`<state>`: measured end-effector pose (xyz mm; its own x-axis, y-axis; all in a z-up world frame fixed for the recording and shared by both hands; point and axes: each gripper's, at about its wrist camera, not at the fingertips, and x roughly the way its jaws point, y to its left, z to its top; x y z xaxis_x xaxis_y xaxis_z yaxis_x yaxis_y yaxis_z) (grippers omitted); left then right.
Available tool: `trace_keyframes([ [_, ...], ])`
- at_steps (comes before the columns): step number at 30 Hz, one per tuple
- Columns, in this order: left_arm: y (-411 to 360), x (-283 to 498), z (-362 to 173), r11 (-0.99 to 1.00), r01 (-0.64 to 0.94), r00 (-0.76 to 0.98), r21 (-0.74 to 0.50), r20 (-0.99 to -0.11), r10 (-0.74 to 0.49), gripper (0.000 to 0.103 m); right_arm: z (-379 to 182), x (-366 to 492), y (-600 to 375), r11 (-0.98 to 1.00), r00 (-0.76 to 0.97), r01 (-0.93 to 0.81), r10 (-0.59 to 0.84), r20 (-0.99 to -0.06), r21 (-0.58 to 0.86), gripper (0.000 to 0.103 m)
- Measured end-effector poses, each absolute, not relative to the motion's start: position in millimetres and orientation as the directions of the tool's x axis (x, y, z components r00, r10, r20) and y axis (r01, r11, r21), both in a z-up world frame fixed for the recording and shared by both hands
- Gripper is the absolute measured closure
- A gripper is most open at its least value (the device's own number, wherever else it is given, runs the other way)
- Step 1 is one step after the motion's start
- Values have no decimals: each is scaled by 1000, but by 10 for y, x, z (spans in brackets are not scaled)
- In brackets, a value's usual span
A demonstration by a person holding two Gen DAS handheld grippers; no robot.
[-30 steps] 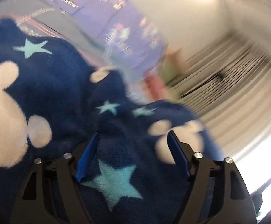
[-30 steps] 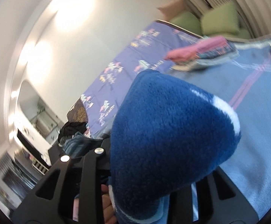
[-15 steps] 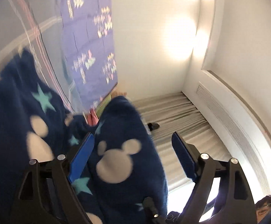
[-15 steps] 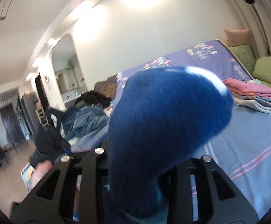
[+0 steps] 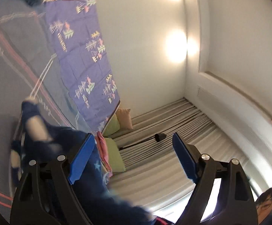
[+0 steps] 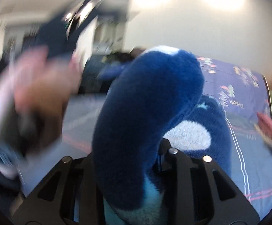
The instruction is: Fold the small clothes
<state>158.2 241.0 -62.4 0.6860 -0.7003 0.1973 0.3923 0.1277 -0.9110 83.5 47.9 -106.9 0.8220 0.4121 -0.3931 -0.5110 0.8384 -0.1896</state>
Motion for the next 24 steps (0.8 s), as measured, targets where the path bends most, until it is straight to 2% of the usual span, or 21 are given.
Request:
trace_keyframes([
  [2,2464,1566,-495,161,412,685,-897,189,-703,18,-1225,761,697,792,829,-517,369,-420,-325,73],
  [5,2465,1600,-296,208,438,665,-874,160,-729,17,-1326,705,848,758,833,-517,341,-435,-397,64],
  [6,2433,1613,-211,231,444,648,-866,132,-750,17,-1326,700,879,754,832,-520,341,-437,-401,55],
  [7,2390,1649,-154,257,446,633,-857,99,-768,17,-1328,693,884,744,819,-540,357,-450,-393,40],
  [9,2320,1667,-4,335,451,615,-827,16,-789,17,-1349,664,887,716,792,-581,387,-473,-386,24],
  [12,2176,1669,216,421,470,597,-776,-72,-799,17,-1369,527,829,699,769,-614,423,-480,-368,17],
  [15,1955,1742,238,425,473,542,-772,-125,-831,11,-1236,440,655,697,701,-677,514,-494,-236,14],
  [19,1645,1863,167,472,433,486,-768,-241,-840,11,-1136,373,266,656,563,-755,652,-508,5,14],
  [21,1507,1857,127,501,417,477,-759,-286,-831,11,-1050,369,63,623,492,-768,722,-487,148,19],
  [23,1419,1823,68,541,407,497,-736,-318,-807,11,-962,436,-249,596,441,-735,782,-440,322,41],
  [24,1358,1815,26,580,400,511,-710,-352,-784,11,-933,468,-332,590,431,-713,796,-426,380,64],
])
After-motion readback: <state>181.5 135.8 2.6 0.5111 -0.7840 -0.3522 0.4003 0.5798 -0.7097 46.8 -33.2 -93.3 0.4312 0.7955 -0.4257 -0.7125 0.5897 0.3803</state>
